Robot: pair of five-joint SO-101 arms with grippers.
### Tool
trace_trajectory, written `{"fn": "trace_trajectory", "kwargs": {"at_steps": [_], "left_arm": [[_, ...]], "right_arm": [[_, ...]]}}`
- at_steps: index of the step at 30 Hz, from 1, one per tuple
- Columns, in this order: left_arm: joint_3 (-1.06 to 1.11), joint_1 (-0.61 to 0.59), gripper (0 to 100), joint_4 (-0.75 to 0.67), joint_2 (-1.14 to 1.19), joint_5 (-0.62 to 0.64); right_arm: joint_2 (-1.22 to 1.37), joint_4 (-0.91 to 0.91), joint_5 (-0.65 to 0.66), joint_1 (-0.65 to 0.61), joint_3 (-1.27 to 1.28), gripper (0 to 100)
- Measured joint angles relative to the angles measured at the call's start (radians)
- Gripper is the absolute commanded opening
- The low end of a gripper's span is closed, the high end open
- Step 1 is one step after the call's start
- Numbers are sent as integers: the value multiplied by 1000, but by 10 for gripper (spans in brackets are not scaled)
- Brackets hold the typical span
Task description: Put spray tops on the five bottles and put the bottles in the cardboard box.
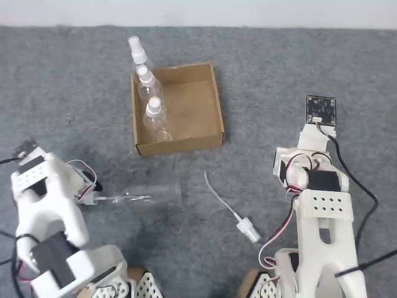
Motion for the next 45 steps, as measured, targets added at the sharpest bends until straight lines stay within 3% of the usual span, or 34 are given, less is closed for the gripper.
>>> {"fn": "trace_trajectory", "kwargs": {"at_steps": [17, 31, 39, 45], "left_arm": [[15, -32, 224, -133, 0, 0], [55, 48, 220, -137, 0, 0], [68, 72, 28, -163, 0, 5], [68, 72, 13, -186, -2, 6]], "right_arm": [[0, 0, 0, 0, 0, 176], [0, 0, 0, 0, 0, 176], [0, 0, 0, 0, 0, 176], [0, 0, 0, 0, 0, 176]]}}
